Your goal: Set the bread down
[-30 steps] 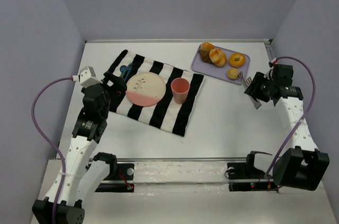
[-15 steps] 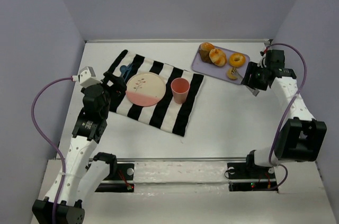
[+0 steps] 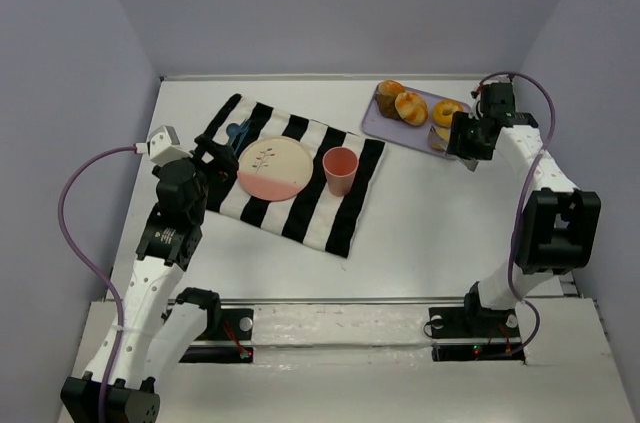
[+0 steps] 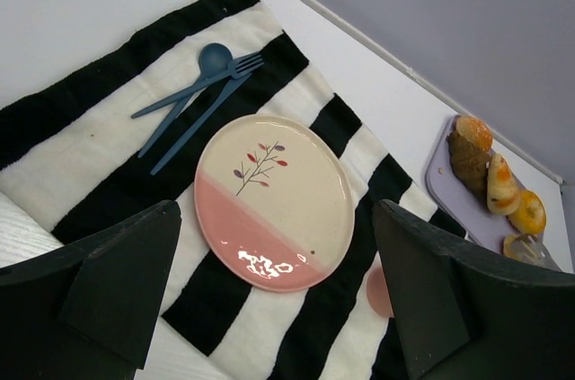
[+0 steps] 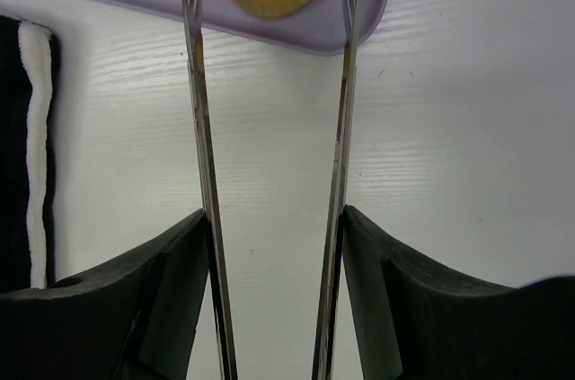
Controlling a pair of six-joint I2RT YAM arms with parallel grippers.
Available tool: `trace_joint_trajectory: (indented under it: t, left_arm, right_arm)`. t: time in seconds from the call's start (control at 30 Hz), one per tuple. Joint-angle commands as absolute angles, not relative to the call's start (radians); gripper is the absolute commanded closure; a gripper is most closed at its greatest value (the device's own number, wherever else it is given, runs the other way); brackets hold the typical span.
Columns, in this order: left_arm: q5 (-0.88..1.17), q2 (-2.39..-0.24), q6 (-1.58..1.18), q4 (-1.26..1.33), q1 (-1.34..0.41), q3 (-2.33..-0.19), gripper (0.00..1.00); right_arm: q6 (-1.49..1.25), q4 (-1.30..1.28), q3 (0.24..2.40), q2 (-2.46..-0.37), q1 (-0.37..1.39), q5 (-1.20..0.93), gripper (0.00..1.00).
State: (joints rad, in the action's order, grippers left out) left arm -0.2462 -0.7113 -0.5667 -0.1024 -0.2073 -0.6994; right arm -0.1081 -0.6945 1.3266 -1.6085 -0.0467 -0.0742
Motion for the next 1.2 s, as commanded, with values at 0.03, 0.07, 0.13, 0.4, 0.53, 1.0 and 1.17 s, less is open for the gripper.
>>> trace_joint_trajectory:
  t: [0.03, 0.07, 0.13, 0.4, 0.53, 1.0, 1.17]
  left_arm:
    - [-0.285, -0.707, -0.572, -0.072, -0.202, -0.701, 0.01]
    - [-0.288, -0.707, -0.572, -0.071, -0.202, -0.698, 0.01]
    - [-0.299, -0.712, -0.574, -0.075, -0.202, -0.696, 0.01]
    - [-0.307, -0.715, -0.586, -0.097, -0.202, -0.709, 0.01]
    - [-0.299, -0.707, -0.6, -0.098, -0.202, -0.703, 0.01]
    - [-0.405, -0.727, -0.73, -0.221, -0.202, -0.732, 0.01]
    - [-0.439, -0.706, -0.759, -0.242, -0.202, -0.727, 0.01]
  right_arm:
    - [-0.094, -0.669, 1.391, -1.64, -0.035, -0.041, 0.37]
    - [-0.094, -0.667, 1.394, -1.647, -0.035, -0.041, 0.37]
    - [-0.092, -0.675, 1.397, -1.666, -0.035, -0.043, 0.37]
    - [-0.091, -0.675, 1.417, -1.631, -0.017, -0.067, 0.7]
    - [-0.091, -0.683, 1.45, -1.542, 0.009, -0.078, 0.76]
    - [-0.127, -0.621, 1.613, -1.397, 0.773, -0.056, 0.76]
    - [-0.11, -0.64, 1.851, -1.772, 0.995, 0.235, 0.76]
